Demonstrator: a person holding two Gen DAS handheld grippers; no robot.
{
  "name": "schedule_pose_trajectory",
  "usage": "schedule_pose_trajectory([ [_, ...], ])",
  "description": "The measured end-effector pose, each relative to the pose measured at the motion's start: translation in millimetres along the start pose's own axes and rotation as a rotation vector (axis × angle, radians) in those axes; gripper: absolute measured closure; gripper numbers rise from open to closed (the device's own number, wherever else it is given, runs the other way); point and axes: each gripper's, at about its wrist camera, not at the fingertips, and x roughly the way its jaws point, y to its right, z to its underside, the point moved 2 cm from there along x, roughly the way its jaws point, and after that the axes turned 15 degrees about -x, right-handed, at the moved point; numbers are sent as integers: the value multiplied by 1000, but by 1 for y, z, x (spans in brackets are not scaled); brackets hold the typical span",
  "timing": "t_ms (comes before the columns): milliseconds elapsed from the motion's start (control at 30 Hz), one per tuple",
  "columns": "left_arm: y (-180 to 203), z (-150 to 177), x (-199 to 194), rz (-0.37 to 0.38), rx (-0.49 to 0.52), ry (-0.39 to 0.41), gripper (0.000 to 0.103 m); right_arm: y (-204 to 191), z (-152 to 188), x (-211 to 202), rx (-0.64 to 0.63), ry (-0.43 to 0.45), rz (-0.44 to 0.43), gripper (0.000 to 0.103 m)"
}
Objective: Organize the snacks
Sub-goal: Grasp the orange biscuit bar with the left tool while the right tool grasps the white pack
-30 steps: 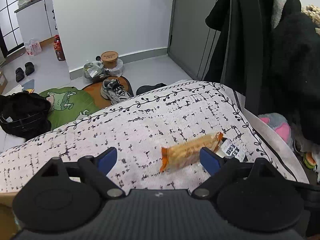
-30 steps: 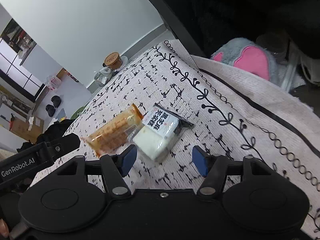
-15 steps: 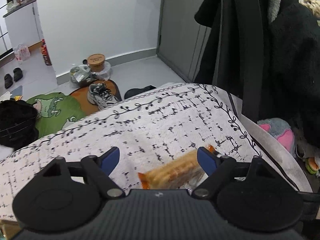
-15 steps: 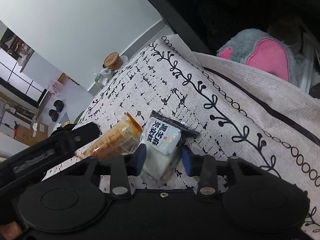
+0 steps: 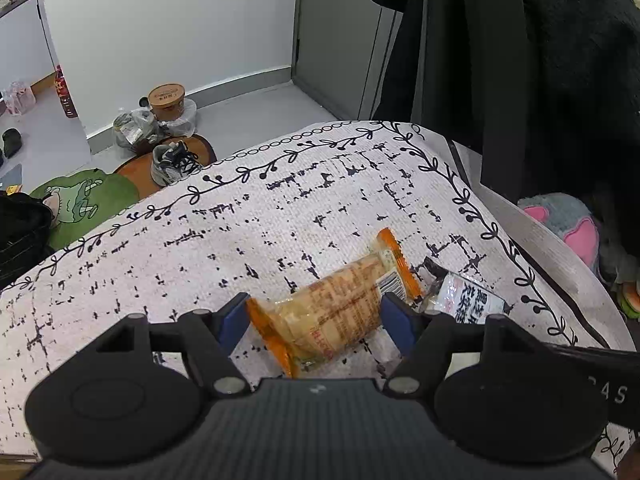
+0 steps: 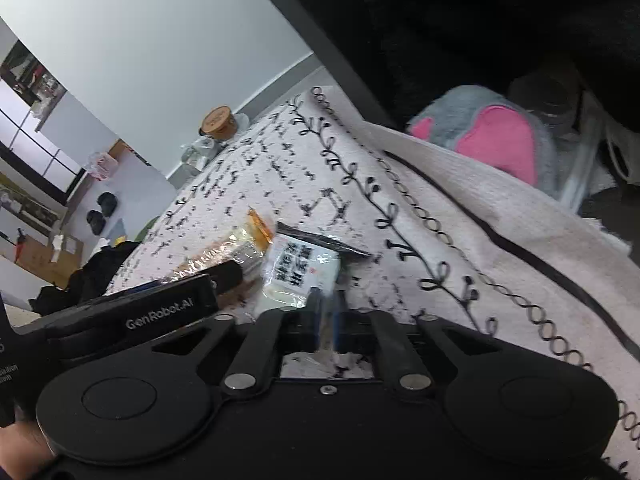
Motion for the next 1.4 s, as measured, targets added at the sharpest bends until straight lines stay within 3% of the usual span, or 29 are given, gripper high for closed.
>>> schedule_pose_trajectory([
  [167, -1, 2, 2, -2, -16, 11, 43, 8, 6, -2, 23, -19, 4, 100],
  [233, -3, 2, 0, 9, -36, 19, 48, 7, 6, -3, 29, -21, -8, 95],
  [367, -5, 1, -8, 35, -58, 33, 72, 2, 5, -7, 27, -11, -20, 91],
  [433, -5, 2, -14, 45, -59, 41, 80, -1, 4, -8, 27, -5, -29, 77],
  [533, -6, 4, -20, 52, -67, 50, 83, -6, 1, -7, 22, 9, -17, 58],
  [900, -26, 10, -40, 25, -115, 83, 83, -23, -11, 9, 11, 17, 30, 31],
  [1200, -44, 14, -52, -5, -155, 94, 83, -40, -18, 27, -17, 6, 124, 26],
  [1233, -45, 15, -52, -8, -160, 96, 83, -40, -17, 29, -18, -3, 129, 37],
  [1300, -49, 17, -54, -15, -171, 95, 83, -41, -16, 33, -29, -24, 145, 48],
  [1400, -52, 18, -57, -20, -192, 89, 83, -43, -15, 29, -43, -31, 139, 55],
])
